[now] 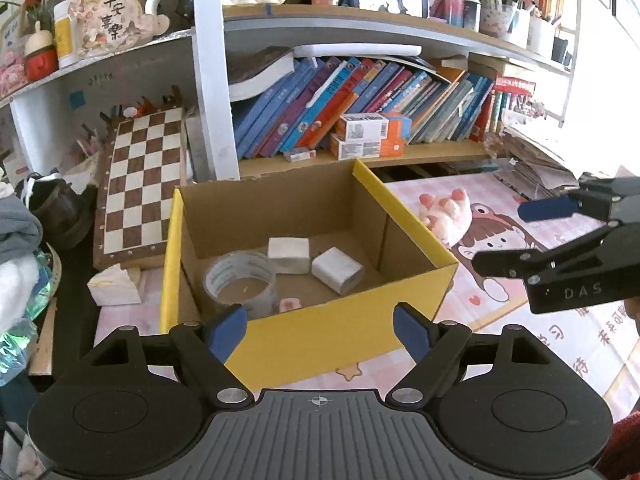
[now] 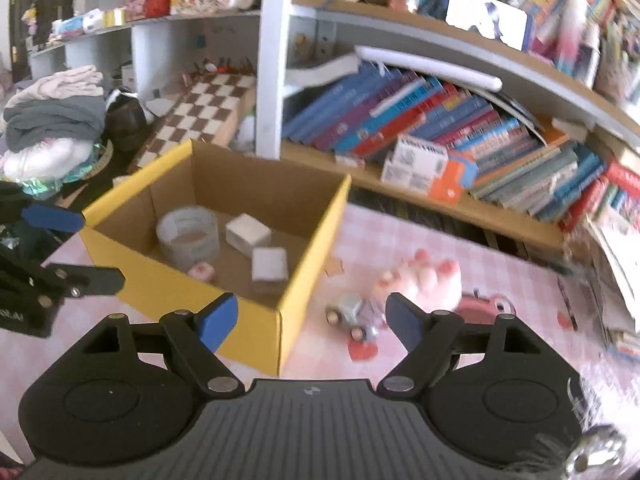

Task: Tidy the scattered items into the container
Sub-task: 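Withdraw both tools from the box back over the desk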

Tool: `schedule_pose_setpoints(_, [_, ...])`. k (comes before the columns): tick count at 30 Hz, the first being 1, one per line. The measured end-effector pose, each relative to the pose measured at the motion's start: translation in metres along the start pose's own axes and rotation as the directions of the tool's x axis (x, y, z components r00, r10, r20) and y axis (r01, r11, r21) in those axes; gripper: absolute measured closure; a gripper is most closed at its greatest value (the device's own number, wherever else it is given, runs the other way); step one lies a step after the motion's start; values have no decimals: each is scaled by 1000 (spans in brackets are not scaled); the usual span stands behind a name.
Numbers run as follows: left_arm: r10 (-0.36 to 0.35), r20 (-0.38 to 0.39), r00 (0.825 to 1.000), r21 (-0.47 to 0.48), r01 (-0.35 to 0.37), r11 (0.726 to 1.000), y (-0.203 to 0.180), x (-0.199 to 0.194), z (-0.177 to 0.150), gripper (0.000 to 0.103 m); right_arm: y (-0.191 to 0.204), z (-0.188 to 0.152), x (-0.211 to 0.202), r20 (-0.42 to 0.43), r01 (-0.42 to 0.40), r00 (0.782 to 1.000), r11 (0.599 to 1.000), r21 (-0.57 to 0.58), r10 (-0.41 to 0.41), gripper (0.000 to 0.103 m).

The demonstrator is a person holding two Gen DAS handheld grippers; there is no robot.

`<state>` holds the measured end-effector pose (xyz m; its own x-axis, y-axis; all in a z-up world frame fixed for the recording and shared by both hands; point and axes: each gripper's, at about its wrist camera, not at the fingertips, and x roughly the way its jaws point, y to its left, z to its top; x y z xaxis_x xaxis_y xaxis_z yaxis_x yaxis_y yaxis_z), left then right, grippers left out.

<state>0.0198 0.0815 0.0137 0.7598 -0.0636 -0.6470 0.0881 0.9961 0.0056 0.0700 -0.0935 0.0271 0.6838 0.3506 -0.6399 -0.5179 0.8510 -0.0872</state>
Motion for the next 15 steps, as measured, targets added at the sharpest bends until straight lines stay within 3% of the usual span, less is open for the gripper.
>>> schedule_pose_setpoints(15, [15,-6,1000,5,-15,1000,-32,1,-2,20,-30,-26,-2,-35,13,999,998,62,-11,20])
